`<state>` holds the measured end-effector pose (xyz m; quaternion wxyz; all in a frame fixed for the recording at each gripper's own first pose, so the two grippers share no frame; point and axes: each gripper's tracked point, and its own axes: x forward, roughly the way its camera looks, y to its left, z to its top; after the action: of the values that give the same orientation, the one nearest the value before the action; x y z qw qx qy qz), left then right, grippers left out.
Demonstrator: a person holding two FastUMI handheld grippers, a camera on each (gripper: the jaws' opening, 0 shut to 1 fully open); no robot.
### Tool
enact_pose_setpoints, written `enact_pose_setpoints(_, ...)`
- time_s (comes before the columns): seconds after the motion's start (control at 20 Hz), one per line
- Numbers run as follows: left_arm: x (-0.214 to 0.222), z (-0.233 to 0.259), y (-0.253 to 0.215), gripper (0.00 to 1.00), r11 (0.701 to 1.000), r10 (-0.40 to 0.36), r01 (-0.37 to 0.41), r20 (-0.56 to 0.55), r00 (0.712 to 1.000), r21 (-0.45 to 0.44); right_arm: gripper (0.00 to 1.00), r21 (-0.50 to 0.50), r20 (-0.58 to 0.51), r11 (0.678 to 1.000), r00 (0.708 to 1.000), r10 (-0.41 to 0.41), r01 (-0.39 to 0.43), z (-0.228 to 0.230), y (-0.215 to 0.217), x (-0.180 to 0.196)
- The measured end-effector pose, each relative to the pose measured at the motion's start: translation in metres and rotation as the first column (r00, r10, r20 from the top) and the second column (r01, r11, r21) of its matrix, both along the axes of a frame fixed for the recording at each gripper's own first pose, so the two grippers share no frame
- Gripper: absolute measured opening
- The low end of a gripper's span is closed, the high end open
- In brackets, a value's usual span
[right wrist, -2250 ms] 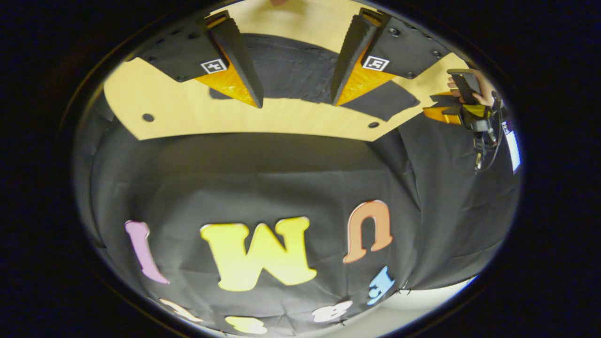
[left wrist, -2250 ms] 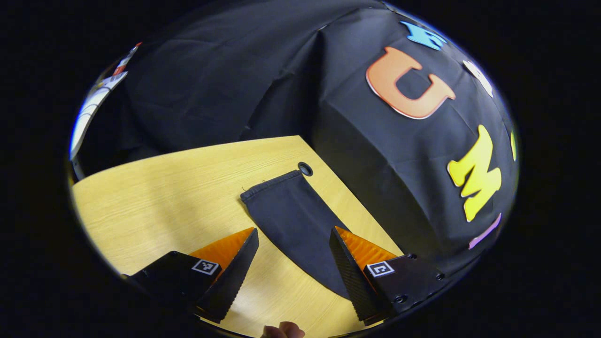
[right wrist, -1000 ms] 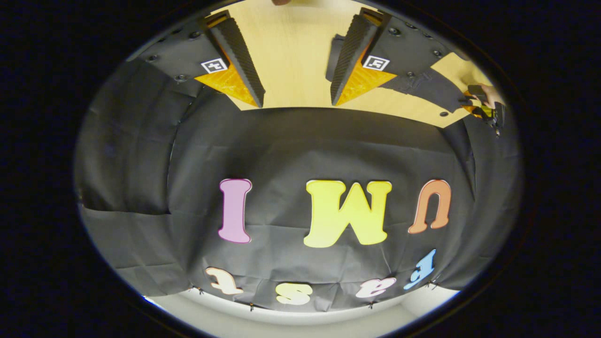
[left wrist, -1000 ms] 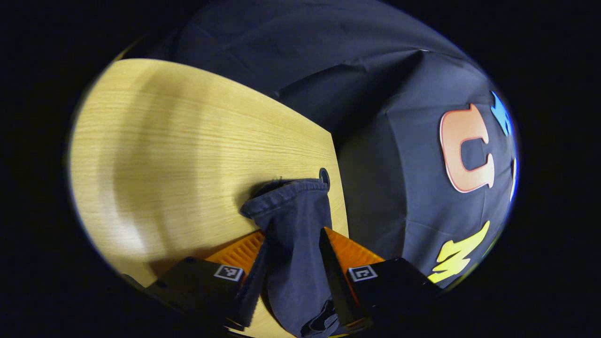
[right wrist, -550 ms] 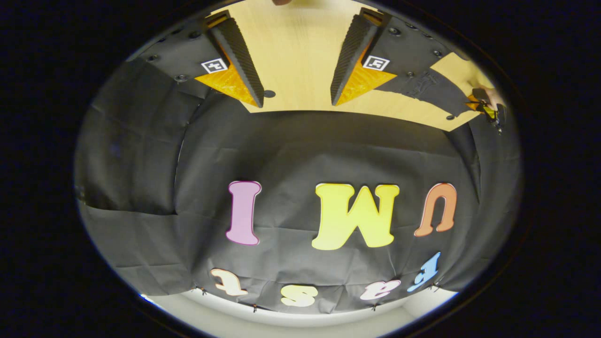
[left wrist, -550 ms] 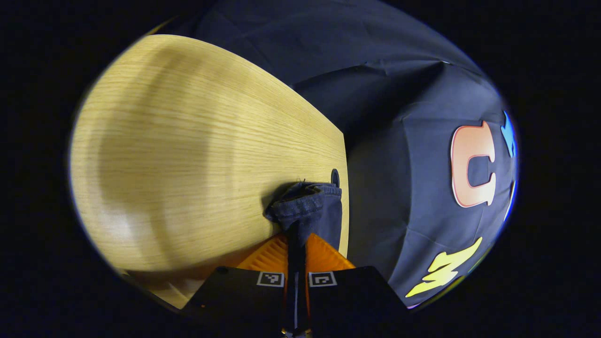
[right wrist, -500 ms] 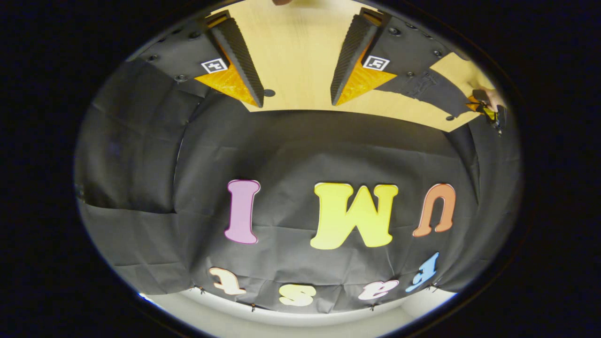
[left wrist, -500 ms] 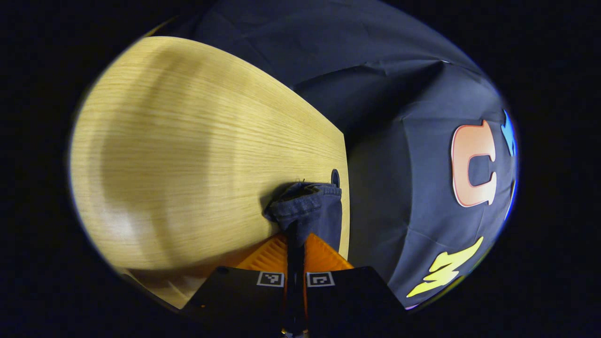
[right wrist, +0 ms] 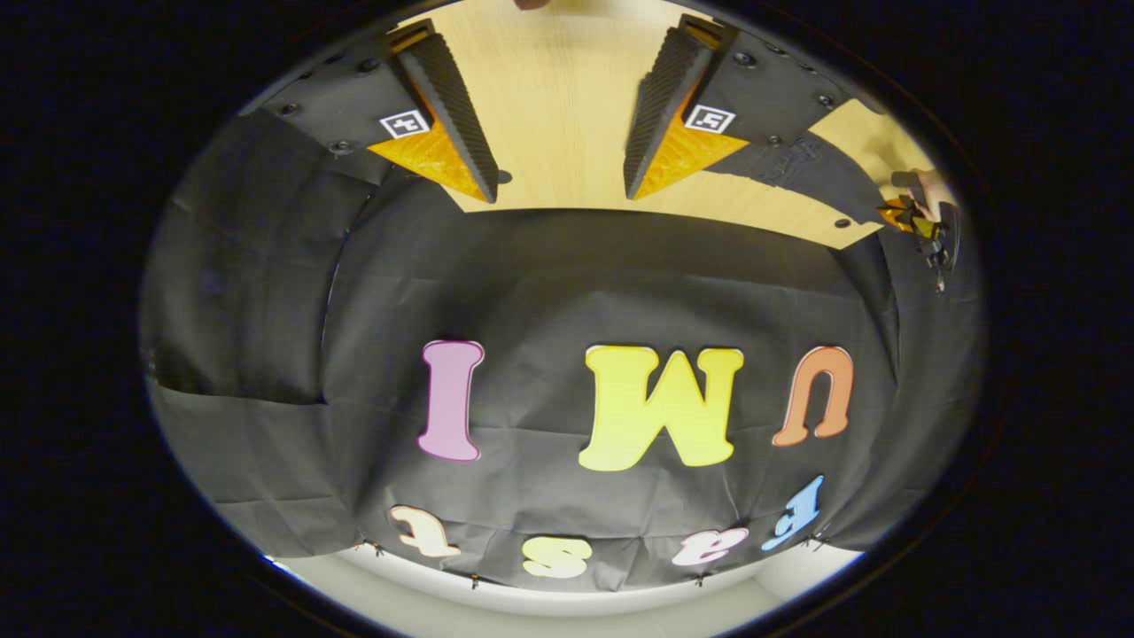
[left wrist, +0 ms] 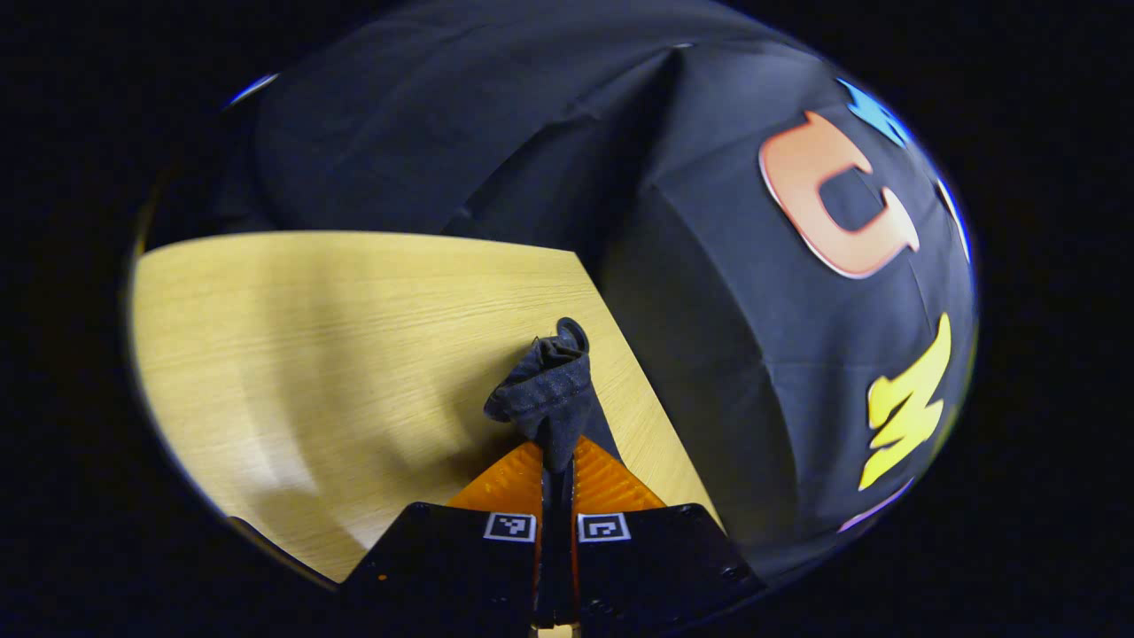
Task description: Grasp the waist and the cuffs of the jeans and fold them to make the two legs overlap; first hold the waist and fold one-third of the jeans toward the cuffs, then hold the cuffs and fold the remaining one-third in the same direction to finish folding.
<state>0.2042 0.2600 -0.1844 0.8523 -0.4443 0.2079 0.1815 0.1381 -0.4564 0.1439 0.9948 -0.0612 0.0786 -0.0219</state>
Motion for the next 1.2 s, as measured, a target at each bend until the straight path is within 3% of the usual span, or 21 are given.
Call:
enact_pose_setpoints(0.15,0.006,0.03,-0.021,0.04,0.993,-0.06,0.057,0.032,0.998,0.107,0.85,-0.004,-0.004,1.0,1.0,0.0,0.0,-0.001,0.0,-0.005)
enact_pose_setpoints(0.25,0.013,0.045,-0.043,0.04,0.975,-0.098,0.09,0.031,0.995,0.203,0.88,-0.013,-0.009,1.0,1.0,-0.002,0.002,-0.002,-0.001,-0.008)
enact_pose_setpoints(0.6,0.019,0.095,-0.107,0.04,0.856,-0.267,0.218,0.04,0.963,0.468,0.89,-0.006,-0.019,0.999,0.999,-0.032,0.032,-0.004,-0.016,-0.019)
enact_pose_setpoints(0.75,0.027,0.111,-0.141,0.03,0.827,-0.324,0.255,0.054,0.944,0.501,0.88,-0.004,-0.029,0.999,0.998,-0.049,0.049,-0.009,-0.025,-0.025)
enact_pose_setpoints(0.8,0.029,0.115,-0.151,0.03,0.817,-0.342,0.267,0.057,0.938,0.51,0.82,-0.003,-0.036,0.998,0.998,-0.056,0.056,-0.011,-0.029,-0.027)
enact_pose_setpoints(0.85,0.03,0.119,-0.162,0.03,0.808,-0.359,0.279,0.058,0.932,0.519,0.82,-0.001,-0.039,0.998,0.997,-0.064,0.064,-0.012,-0.033,-0.029)
enact_pose_setpoints(0.9,0.03,0.121,-0.173,0.03,0.798,-0.378,0.293,0.059,0.924,0.526,0.88,0.003,-0.038,0.997,0.997,-0.073,0.073,-0.011,-0.037,-0.031)
enact_pose_setpoints(1.0,0.027,0.125,-0.194,0.03,0.778,-0.416,0.324,0.054,0.908,0.538,0.89,0.003,-0.036,0.996,0.995,-0.089,0.089,-0.011,-0.045,-0.035)
enact_pose_setpoints(1.05,0.024,0.13,-0.205,0.03,0.771,-0.433,0.332,0.065,0.899,0.544,0.81,-0.004,-0.036,0.995,0.995,-0.097,0.097,-0.012,-0.049,-0.036)
enact_pose_setpoints(1.2,0.021,0.138,-0.243,0.03,0.739,-0.486,0.356,0.086,0.87,0.572,0.89,-0.007,-0.037,0.993,0.993,-0.116,0.116,-0.013,-0.06,-0.042)
